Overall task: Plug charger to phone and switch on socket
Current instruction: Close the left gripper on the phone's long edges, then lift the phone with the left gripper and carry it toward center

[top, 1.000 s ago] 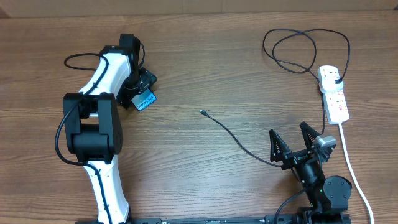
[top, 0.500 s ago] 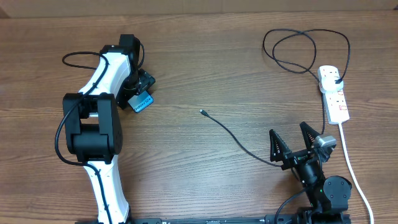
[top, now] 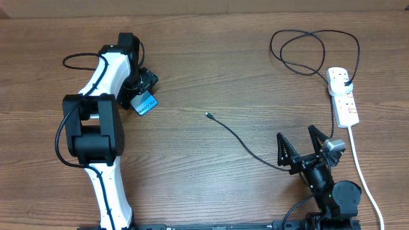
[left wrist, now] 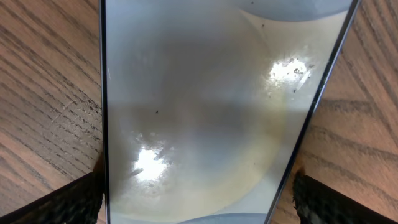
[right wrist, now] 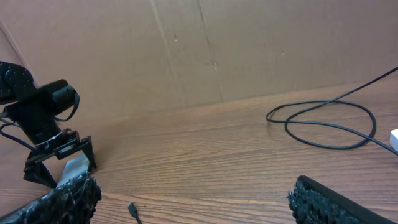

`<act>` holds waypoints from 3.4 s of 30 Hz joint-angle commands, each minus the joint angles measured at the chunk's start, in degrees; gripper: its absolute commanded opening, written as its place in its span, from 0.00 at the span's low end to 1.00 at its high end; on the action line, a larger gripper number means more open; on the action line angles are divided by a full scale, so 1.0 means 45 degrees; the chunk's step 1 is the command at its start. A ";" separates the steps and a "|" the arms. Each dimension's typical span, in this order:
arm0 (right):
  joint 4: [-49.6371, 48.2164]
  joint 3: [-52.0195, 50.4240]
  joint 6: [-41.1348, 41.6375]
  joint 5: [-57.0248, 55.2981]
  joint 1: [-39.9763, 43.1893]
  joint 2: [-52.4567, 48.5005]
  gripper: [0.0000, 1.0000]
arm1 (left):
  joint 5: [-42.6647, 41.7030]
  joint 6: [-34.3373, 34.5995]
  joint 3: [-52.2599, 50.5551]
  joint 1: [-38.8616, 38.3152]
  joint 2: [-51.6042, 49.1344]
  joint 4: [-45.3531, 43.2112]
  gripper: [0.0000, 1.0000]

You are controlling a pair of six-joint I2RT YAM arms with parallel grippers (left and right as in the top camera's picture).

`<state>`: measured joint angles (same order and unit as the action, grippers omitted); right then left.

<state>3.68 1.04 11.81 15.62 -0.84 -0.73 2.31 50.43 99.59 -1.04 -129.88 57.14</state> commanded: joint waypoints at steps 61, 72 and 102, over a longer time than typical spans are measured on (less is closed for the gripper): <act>-0.0078 -0.0131 0.0039 -0.0136 -0.0063 0.0126 1.00 | -0.0107 -0.0102 -0.0408 0.0146 -0.1141 0.0471 0.57; -0.0078 -0.0131 0.0039 -0.0136 -0.0063 0.0126 1.00 | -0.1093 -0.0107 -0.0403 0.0146 -0.1141 -0.0092 0.44; -0.0078 -0.0131 0.0044 -0.0136 -0.0063 0.0126 1.00 | -0.1821 -0.0500 0.3925 -0.1472 -0.1132 0.2909 0.04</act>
<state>3.68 1.04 11.81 15.59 -0.84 -0.73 -4.54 49.28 113.19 -5.96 -135.24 68.62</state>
